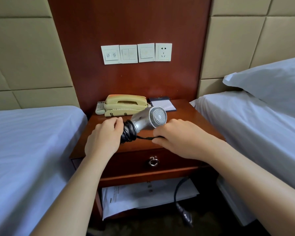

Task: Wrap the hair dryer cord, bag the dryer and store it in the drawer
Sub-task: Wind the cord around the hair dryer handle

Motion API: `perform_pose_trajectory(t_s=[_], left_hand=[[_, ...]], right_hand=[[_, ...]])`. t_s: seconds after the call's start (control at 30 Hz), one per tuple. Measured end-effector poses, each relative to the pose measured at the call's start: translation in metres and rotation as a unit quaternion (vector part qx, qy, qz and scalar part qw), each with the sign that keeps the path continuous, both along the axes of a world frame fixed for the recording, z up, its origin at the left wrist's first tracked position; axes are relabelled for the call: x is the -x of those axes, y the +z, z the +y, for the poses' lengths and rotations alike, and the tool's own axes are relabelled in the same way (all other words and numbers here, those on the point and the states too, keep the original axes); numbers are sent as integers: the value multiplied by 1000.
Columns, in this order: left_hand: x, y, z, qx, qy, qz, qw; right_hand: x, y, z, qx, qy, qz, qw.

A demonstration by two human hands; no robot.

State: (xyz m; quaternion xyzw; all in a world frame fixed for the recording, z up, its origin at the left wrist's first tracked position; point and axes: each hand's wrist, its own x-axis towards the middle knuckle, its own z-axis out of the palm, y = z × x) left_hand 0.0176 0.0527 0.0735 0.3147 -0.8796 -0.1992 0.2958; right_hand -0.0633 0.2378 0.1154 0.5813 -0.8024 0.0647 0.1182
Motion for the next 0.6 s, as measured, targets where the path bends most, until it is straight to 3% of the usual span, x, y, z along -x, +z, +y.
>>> perform_pose_trajectory(t_s=[0.2,0.4,0.6], left_hand=[[1,5,16,105,-90,-81,987],[0,6,29,63,-213,-124,967],[0,5,41,7,-271,-191,943]], right_hand=[[8,15,8,94,12,16,995],[29,21,19,128,-53,5,990],[54,5,22,124,-75,-80,986]])
